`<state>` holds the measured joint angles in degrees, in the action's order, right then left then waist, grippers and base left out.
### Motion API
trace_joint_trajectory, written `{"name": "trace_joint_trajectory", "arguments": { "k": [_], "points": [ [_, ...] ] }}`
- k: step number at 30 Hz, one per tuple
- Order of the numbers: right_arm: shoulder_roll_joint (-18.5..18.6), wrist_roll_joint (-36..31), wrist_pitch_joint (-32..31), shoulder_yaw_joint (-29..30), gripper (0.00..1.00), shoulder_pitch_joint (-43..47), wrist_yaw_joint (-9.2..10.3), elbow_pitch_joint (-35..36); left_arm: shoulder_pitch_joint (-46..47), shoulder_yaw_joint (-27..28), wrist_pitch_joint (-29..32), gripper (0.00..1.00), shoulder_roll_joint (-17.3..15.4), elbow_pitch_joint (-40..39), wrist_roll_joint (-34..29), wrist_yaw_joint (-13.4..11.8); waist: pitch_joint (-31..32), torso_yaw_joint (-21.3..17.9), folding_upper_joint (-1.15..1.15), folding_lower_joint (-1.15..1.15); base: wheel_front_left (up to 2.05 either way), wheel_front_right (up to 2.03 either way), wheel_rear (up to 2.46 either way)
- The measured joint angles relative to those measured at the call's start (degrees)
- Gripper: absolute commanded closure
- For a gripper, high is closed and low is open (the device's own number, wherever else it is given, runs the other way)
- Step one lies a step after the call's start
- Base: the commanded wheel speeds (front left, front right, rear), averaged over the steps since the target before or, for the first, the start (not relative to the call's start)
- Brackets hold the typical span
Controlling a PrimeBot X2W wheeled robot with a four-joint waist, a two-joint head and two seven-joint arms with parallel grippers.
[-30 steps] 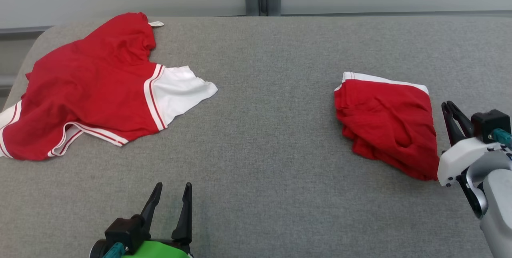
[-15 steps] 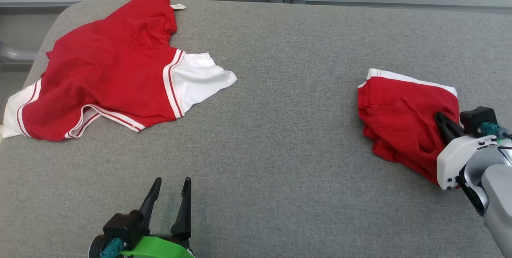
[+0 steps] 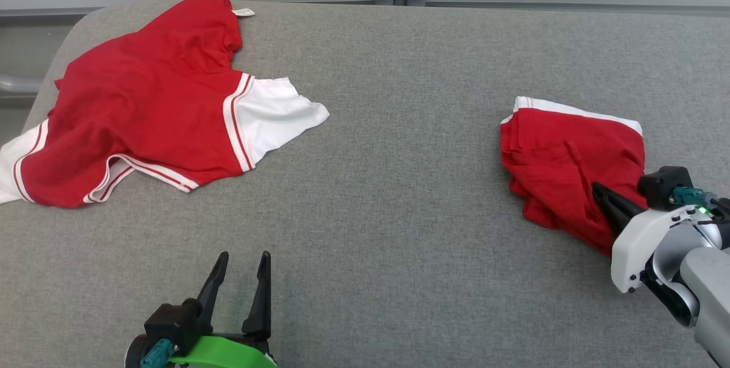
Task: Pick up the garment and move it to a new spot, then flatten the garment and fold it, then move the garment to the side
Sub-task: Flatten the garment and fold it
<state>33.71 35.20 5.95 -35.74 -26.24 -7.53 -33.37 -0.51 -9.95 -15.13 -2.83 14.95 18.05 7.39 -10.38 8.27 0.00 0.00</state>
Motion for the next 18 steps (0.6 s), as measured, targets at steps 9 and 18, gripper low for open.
{"name": "trace_joint_trajectory", "arguments": {
  "k": [9,18],
  "points": [
    [1.31,6.16,2.16,-7.25,1.0,-1.2,0.0,0.96,0.26,-0.11,0.0,0.0,0.0,0.0,0.01,0.0,0.37,0.58,0.0,0.0,0.0,0.0,0.0],
    [1.72,10.24,5.3,-15.05,1.0,-1.68,0.0,1.41,-0.6,0.02,0.0,0.0,0.0,0.14,0.08,0.0,2.9,1.1,0.0,0.0,0.0,0.0,0.0]
  ]
}}
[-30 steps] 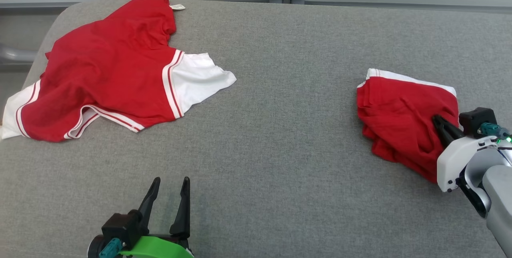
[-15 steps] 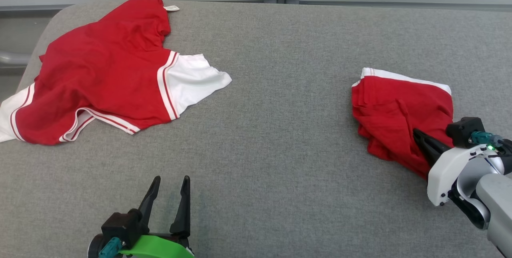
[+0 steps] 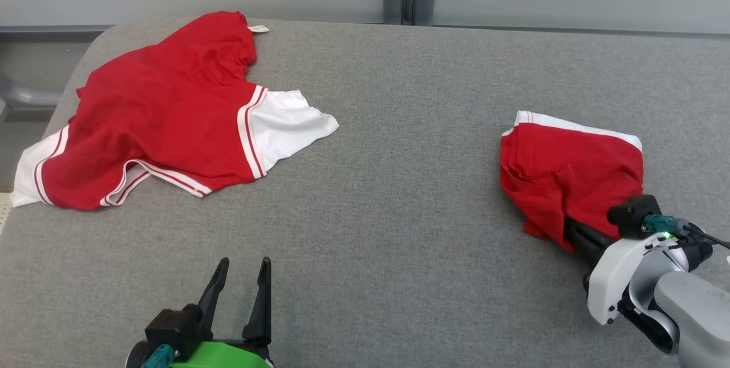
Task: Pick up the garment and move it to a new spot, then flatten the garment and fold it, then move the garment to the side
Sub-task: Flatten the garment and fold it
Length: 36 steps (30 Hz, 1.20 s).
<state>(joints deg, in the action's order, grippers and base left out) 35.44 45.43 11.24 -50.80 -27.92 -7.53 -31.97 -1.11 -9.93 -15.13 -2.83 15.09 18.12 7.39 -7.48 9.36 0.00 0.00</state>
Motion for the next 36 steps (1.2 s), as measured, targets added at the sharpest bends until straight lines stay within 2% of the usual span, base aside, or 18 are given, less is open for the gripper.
{"name": "trace_joint_trajectory", "arguments": {
  "k": [12,17,21,24,28,31,32,36],
  "points": [
    [-1.1,4.07,2.05,-8.93,1.0,0.82,0.0,-1.33,-2.61,-0.02,0.0,0.0,0.0,0.0,0.57,-0.11,4.16,0.61,0.0,0.0,0.0,0.0,0.0],
    [-2.38,4.9,3.2,-10.36,1.0,1.93,0.0,-1.12,-4.71,0.12,0.0,0.0,0.0,0.0,0.76,-0.56,6.15,0.58,0.0,0.0,0.0,0.0,0.0],
    [-2.04,3.65,3.71,-5.41,1.0,3.13,0.0,1.23,-6.41,0.55,0.0,0.0,0.0,-0.7,0.96,-1.36,7.85,0.23,0.0,0.0,0.0,0.0,0.0],
    [-1.97,0.57,3.81,3.74,1.0,5.34,0.0,3.67,-6.73,0.89,0.0,0.0,0.0,-1.7,0.93,-1.46,8.47,-0.62,0.0,0.0,0.0,0.0,0.0],
    [-2.92,-5.08,3.81,18.0,1.0,12.86,0.0,7.86,-7.44,2.02,0.0,0.0,0.01,-2.55,0.51,-1.54,9.25,-1.68,0.0,0.0,0.0,0.0,0.0],
    [-4.77,-10.62,3.81,28.6,0.53,18.29,0.0,10.37,-7.74,2.57,0.0,0.0,0.0,-3.02,0.29,-1.53,9.5,-2.37,0.0,0.0,0.0,0.0,0.0],
    [-5.8,-12.6,3.81,31.82,0.01,20.25,0.0,11.25,-7.78,2.64,0.0,0.0,0.0,-3.18,0.1,-1.53,9.53,-2.6,0.0,0.0,0.0,0.0,0.0],
    [-10.51,-19.31,3.81,43.09,0.0,26.83,0.0,14.48,-7.97,2.81,0.0,0.0,0.0,-3.52,-0.14,-1.41,9.28,-3.17,0.0,0.0,0.0,0.0,0.0]
  ]
}}
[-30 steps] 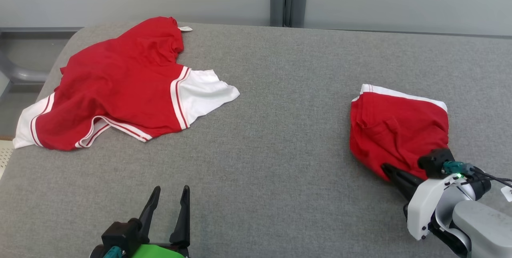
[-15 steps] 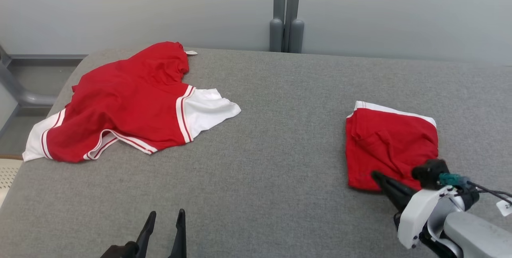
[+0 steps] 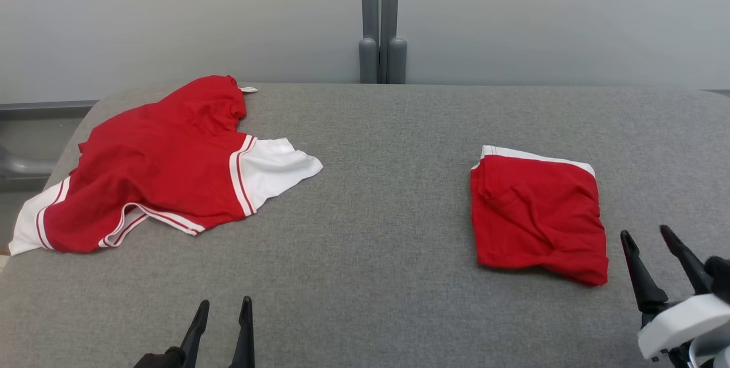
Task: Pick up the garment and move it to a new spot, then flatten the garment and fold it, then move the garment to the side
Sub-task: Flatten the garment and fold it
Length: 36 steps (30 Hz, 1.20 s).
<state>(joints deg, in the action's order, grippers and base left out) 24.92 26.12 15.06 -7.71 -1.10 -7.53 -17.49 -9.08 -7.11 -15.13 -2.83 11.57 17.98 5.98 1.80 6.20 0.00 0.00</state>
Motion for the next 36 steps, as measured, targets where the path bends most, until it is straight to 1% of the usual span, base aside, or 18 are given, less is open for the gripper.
{"name": "trace_joint_trajectory", "arguments": {
  "k": [6,9,12,16,19,21,22,23,24,26,27,29,33,36],
  "points": [
    [-7.36,-6.72,0.01,12.56,0.0,6.69,0.01,4.19,-0.58,0.62,0.0,0.0,0.01,0.02,-0.41,0.12,-0.06,-0.73,0.0,0.0,0.0,0.0,0.0],
    [-10.39,-8.86,0.0,15.71,0.0,9.33,0.01,5.91,-0.9,0.97,0.0,0.0,0.01,0.03,-0.41,0.14,0.05,-0.96,0.0,0.0,0.0,0.0,0.0],
    [-12.07,-9.24,0.0,16.36,0.0,10.86,0.01,6.12,-0.99,1.03,0.0,0.0,0.01,0.07,-0.57,0.25,0.12,-1.26,0.0,0.0,0.0,0.0,0.0],
    [-12.94,-9.76,0.0,16.17,0.0,11.27,0.0,6.05,-1.21,1.22,0.0,0.0,0.01,0.04,-0.74,0.31,0.04,-1.63,0.0,0.0,0.0,0.0,0.0],
    [-12.85,-9.69,0.0,15.11,0.0,10.63,0.0,5.94,-1.17,1.11,0.0,0.0,0.01,0.01,-0.75,0.4,-0.34,-1.68,0.0,0.0,0.0,0.0,0.0],
    [-11.77,-8.91,0.0,13.48,0.0,9.2,0.01,5.17,-1.0,0.9,0.0,0.0,0.01,0.0,-0.9,0.49,-0.78,-1.6,0.0,0.0,0.0,0.0,0.0],
    [-10.88,-8.39,0.0,12.66,0.31,7.98,0.0,4.35,-0.79,0.77,0.0,0.0,0.0,0.04,-0.91,0.52,-1.09,-1.53,0.0,0.0,0.0,0.0,0.0],
    [-9.6,-7.98,0.0,11.52,0.71,6.55,0.0,3.1,-0.54,0.48,0.0,0.0,0.0,0.14,-0.92,0.55,-1.44,-1.45,0.0,0.0,0.0,0.0,0.0],
    [-7.95,-7.47,0.0,9.81,1.0,4.85,0.0,1.59,-0.18,0.22,0.0,0.0,0.0,0.18,-0.96,0.57,-1.88,-1.35,0.0,0.0,0.0,0.0,0.0],
    [-5.13,-7.11,-0.1,7.0,1.0,0.72,0.0,-1.74,1.12,-0.24,0.0,0.0,0.0,0.09,-1.0,0.66,-2.93,-1.17,0.0,0.0,0.0,0.0,0.0],
    [-2.86,-7.13,-1.53,4.49,1.0,-4.88,0.0,-4.55,2.76,-0.46,0.0,0.0,0.01,0.13,-1.09,0.91,-4.32,-0.97,0.0,0.0,0.0,0.0,0.0],
    [-1.38,-7.87,-3.38,1.58,1.0,-11.08,0.0,-7.88,3.96,-0.75,0.0,0.0,0.0,0.26,-1.07,1.05,-5.99,-0.67,0.0,0.0,0.0,0.0,0.0],
    [-0.49,-8.34,-5.61,-4.13,1.0,-19.6,0.0,-13.67,6.18,-1.45,0.0,0.0,0.0,0.63,-0.49,1.11,-9.14,0.15,0.0,0.0,0.0,0.0,0.0],
    [-0.18,-8.0,-6.89,-8.39,1.0,-24.19,0.0,-17.44,7.86,-2.25,0.0,0.0,0.01,1.01,-0.04,1.15,-11.31,1.04,0.0,0.0,0.0,0.0,0.0]
  ]
}}
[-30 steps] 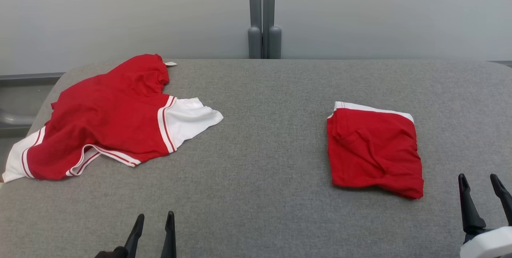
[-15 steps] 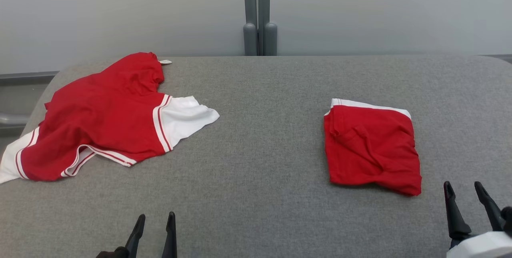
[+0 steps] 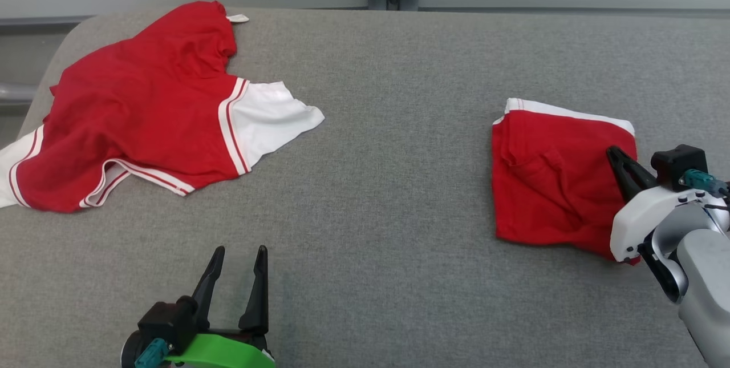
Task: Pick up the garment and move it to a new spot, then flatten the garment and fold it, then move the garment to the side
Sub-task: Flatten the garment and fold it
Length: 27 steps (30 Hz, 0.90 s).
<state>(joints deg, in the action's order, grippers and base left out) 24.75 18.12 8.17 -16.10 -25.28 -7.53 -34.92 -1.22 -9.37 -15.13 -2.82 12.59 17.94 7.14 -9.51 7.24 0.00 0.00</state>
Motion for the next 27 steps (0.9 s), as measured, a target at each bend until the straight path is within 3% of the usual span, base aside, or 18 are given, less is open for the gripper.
{"name": "trace_joint_trajectory", "arguments": {
  "k": [10,27],
  "points": [
    [1.89,6.82,2.25,-10.98,1.0,-4.38,0.0,-6.44,1.49,0.05,0.0,0.0,-0.01,0.76,0.77,0.15,-3.3,3.46,0.0,0.0,0.0,0.0,0.0],
    [6.23,20.94,4.95,-28.17,1.0,-5.0,0.0,-4.21,0.68,0.51,0.0,0.0,-0.01,0.75,0.16,0.24,-0.56,2.07,0.0,0.0,0.0,0.0,0.0]
  ]
}}
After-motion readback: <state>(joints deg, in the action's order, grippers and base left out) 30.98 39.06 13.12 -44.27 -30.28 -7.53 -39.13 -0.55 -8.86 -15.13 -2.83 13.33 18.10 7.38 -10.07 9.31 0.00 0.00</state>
